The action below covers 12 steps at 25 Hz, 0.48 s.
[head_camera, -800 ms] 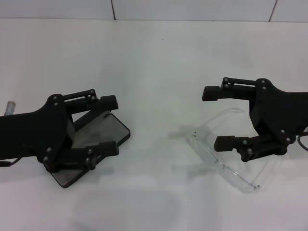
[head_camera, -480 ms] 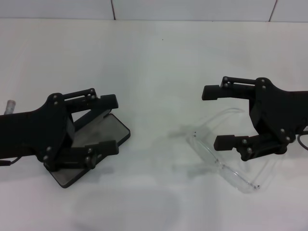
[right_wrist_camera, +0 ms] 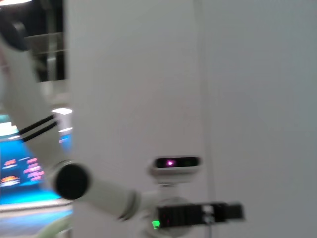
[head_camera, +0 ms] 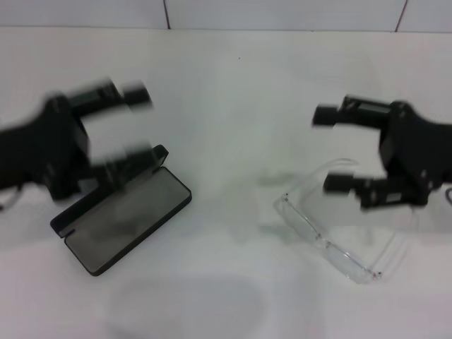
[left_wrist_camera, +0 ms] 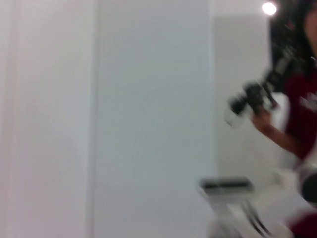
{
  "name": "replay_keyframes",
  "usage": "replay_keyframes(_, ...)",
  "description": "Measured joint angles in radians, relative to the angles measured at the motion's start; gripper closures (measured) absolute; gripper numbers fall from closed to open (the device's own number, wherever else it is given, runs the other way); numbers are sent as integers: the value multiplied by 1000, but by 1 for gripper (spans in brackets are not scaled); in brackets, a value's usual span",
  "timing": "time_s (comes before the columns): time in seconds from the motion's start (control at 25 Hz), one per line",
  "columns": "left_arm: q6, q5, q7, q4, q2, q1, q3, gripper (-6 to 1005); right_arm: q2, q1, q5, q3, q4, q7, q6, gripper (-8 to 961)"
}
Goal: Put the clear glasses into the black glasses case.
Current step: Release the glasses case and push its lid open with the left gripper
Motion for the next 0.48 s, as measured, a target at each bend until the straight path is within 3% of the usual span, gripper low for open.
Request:
replay_keyframes(0.2,-43,-31,-174,149,-61,-4,-175,260,8,-67,2,221,20,-1,7,97)
replay_keyframes(0.36,-234,25,-389,339,-105,-16,-185,273,8,-131,2,380,48,-1,-1,97)
replay_keyframes(0.48,-392,177,-583,487,-123,-45,-133,283,1,-173,2,436,56,5,-3,97)
